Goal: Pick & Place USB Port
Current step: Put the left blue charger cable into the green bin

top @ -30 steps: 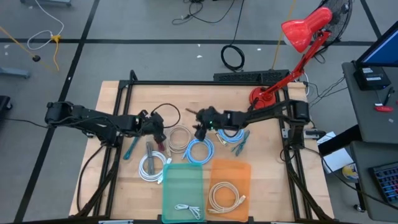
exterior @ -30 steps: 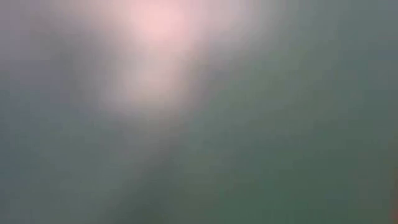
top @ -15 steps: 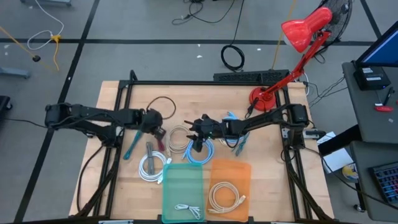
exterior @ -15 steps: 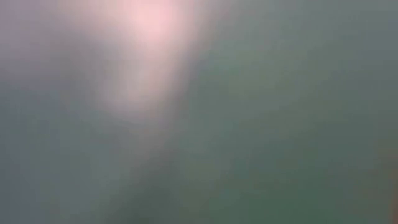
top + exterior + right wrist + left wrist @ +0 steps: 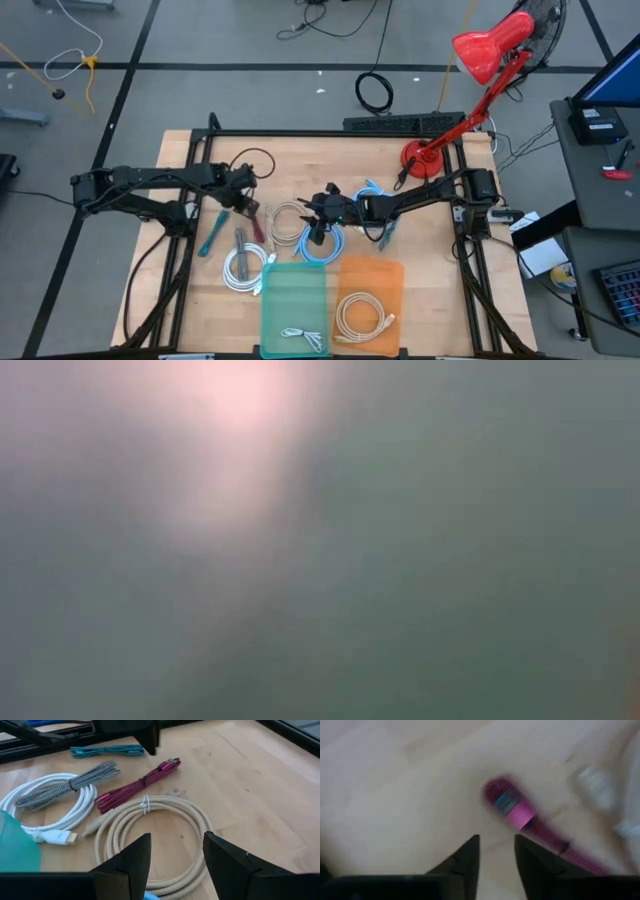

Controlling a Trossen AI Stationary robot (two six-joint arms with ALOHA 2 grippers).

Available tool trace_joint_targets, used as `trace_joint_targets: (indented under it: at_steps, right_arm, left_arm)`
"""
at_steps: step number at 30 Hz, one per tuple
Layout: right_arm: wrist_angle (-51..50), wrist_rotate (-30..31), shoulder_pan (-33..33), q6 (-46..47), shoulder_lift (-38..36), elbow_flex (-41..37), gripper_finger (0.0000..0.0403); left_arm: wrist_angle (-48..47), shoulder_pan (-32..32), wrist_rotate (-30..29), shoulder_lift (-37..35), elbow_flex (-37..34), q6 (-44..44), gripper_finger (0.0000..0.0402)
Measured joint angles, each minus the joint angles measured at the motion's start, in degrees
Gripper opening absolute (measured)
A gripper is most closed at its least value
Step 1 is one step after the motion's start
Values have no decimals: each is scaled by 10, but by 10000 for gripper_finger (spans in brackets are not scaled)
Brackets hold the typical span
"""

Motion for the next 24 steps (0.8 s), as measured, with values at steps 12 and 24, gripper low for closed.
trace_joint_targets:
  at_steps: [12,24]
  right_arm:
    - [17,2,1,-4,0,0,169]
    - [17,1,7,-4,0,0,169]
  left_arm:
    - [-124,-38,19,4,0,6,240]
    - [-123,-110,-5,7,0,-74,241]
